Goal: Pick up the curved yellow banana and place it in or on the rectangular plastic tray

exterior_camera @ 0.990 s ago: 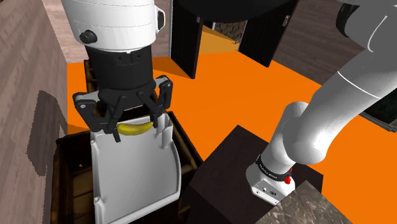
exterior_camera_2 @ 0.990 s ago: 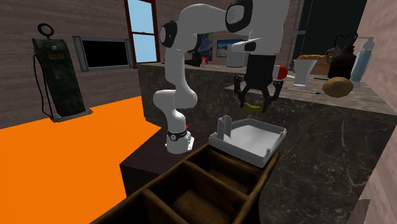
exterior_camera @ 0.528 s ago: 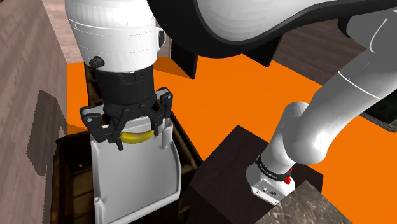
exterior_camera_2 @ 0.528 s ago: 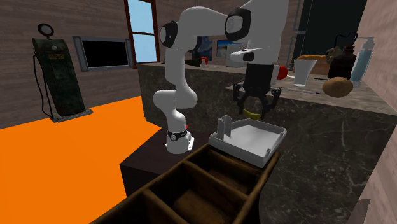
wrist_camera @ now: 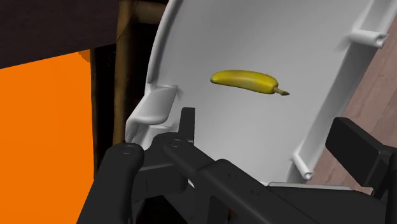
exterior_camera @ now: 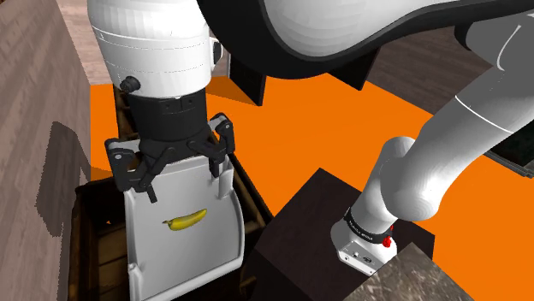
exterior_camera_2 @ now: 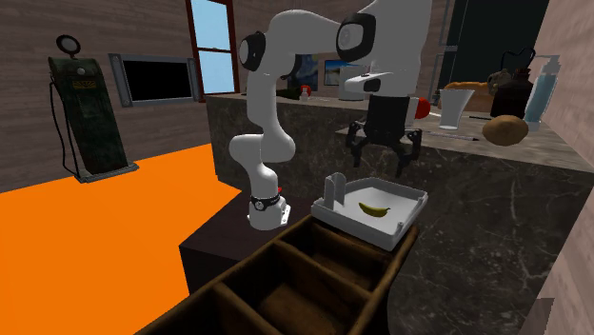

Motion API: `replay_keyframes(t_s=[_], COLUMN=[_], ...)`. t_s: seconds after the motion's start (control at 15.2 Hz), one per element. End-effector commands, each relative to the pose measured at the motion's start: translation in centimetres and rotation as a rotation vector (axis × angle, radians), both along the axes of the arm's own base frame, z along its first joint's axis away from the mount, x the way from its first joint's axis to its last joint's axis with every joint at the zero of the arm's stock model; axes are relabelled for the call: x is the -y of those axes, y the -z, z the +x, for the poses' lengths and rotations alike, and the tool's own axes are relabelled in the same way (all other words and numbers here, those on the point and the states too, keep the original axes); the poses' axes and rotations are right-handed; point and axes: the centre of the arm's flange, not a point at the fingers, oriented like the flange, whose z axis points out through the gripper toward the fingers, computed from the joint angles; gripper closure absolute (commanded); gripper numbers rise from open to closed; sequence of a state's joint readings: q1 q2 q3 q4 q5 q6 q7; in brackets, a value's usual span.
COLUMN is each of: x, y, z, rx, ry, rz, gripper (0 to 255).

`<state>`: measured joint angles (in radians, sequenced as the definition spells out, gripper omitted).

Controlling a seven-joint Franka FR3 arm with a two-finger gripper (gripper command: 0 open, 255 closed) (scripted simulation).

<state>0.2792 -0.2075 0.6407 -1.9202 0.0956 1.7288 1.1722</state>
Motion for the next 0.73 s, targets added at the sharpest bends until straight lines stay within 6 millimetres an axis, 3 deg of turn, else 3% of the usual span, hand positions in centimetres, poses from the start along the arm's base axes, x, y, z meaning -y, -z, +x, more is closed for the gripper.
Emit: replay_keyframes(t_s=[0.0, 0.07, 0.33, 0.66], x=[0.0, 0.0, -0.2, -0.2], y=[0.0, 0.0, -5.0, -5.0], z=[0.0, 0.0, 0.0, 0.0], rx=[0.000, 0.000, 0.000, 0.000], ry=[0.000, 0.000, 0.000, 0.000], rz=[0.000, 0.000, 0.000, 0.000], gripper=[0, 0, 0, 0])
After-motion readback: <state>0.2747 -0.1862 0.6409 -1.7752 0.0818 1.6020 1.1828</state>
